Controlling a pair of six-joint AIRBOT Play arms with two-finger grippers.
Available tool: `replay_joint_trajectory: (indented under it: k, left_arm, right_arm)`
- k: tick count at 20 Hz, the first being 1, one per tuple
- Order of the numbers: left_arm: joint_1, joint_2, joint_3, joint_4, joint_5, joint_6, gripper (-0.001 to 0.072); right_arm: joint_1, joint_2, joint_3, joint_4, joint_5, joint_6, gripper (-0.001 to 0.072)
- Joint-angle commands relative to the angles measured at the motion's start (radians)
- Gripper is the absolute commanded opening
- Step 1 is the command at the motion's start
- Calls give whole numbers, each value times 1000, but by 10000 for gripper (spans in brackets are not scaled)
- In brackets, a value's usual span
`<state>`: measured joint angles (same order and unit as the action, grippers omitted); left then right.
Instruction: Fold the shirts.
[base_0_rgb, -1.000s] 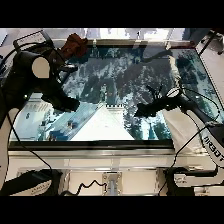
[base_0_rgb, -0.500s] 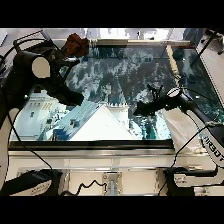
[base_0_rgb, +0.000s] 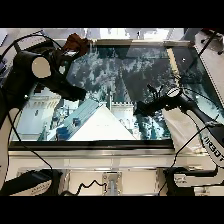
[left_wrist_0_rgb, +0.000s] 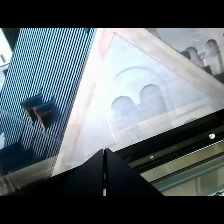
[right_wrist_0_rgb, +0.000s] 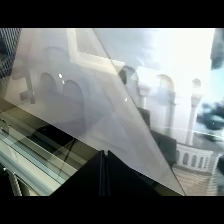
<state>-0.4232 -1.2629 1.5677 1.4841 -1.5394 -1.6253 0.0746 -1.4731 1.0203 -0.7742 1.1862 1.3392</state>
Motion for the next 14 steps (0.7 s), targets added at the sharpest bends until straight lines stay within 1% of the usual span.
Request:
replay_joint_trajectory:
  k: [1, 2, 3, 4, 5, 6, 7, 8, 9, 10, 11, 12, 13, 14]
  left_arm:
    - [0, -1, 0, 0, 43, 5, 14]
    - [0, -1, 0, 8, 93, 35, 13]
    - [0, -1, 0, 32, 166, 84, 13]
    - [0, -1, 0, 95, 259, 121, 15]
    - [0, -1, 3, 213, 368, 106, 19]
    - [4, -1, 11, 359, 454, 44, 21]
    - [26, -8, 35, 509, 518, -34, 25]
    - [70, -27, 76, 593, 525, -71, 129]
    - [142, -59, 135, 613, 493, -77, 225]
    - [225, -93, 187, 586, 453, -77, 225]
    - [321, -126, 228, 520, 429, -70, 225]
    - [412, -148, 245, 423, 442, -69, 224]
    - [504, -168, 247, 314, 475, -59, 225]
    - [598, -196, 247, 208, 506, -54, 224]
  right_arm:
    - [0, 0, -1, -6, 20, -1, 41]
    - [0, 0, -1, -11, 37, -1, 41]
    - [0, 0, -1, -35, 48, -2, 42]
    - [0, 0, -1, -61, 60, -26, 51]
    - [0, 0, -1, -72, 86, -82, 102]
    - [0, 0, -1, -72, 109, -119, 212]
    - [0, 0, -1, -71, 116, -153, 291]
    - [0, 0, -1, -71, 103, -163, 295]
    - [0, 0, -1, -70, 66, -162, 320]
    - [0, 0, 0, -62, 20, -162, 321]
    - [0, 0, 0, -40, -32, -163, 328]
    - [0, 0, 0, 2, -82, -169, 354]
    - [0, 0, 0, 56, -119, -195, 415]
    - [0, 0, 0, 103, -143, -219, 433]
